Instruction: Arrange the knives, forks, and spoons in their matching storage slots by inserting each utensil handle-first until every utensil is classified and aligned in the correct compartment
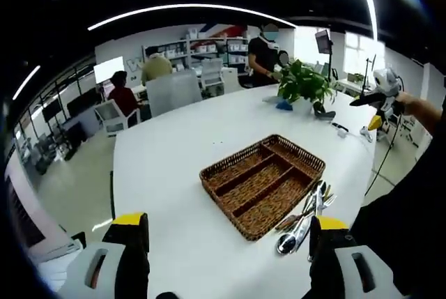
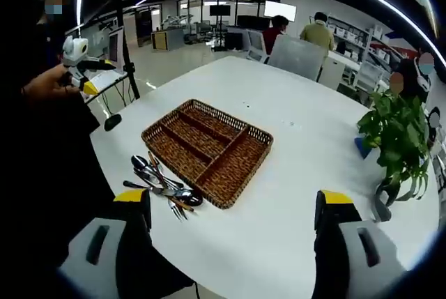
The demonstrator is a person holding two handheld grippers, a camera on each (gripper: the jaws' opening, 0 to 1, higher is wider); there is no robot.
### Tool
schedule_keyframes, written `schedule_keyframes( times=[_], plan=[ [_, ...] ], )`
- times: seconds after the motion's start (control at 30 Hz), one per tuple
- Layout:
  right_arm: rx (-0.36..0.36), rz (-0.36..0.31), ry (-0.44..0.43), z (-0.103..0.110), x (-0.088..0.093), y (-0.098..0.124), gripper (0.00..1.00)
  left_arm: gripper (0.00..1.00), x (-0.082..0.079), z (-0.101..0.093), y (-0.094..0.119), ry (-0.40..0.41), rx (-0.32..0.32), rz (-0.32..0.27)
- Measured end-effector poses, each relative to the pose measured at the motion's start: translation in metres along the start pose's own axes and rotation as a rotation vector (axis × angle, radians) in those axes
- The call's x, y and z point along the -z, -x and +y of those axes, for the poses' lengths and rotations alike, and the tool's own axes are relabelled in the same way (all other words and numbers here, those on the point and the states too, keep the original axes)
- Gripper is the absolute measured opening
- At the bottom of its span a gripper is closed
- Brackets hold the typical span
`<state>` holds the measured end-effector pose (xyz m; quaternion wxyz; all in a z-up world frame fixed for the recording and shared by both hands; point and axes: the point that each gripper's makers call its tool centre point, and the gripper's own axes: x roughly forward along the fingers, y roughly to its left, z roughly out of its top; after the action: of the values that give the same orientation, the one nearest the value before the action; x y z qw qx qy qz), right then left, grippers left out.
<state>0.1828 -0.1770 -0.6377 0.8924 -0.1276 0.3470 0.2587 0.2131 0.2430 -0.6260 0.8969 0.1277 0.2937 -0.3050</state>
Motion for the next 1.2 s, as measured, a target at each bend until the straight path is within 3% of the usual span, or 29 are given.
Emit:
schedule_keyframes(
  times=[0.53, 1.2],
  plan=[
    [-0.002, -0.038, -0.021, -0.0007, -0.0038, 0.0015, 1.00, 1.00, 0.0066, -0.0065, 0.0007, 0.012, -0.001, 0.013],
    [0.017, -0.048, -0.032, 0.0016, -0.0011, 0.0005, 1.00, 1.00, -0.0013, -0.0036, 0.0090, -0.005, -0.020, -0.010]
  ],
)
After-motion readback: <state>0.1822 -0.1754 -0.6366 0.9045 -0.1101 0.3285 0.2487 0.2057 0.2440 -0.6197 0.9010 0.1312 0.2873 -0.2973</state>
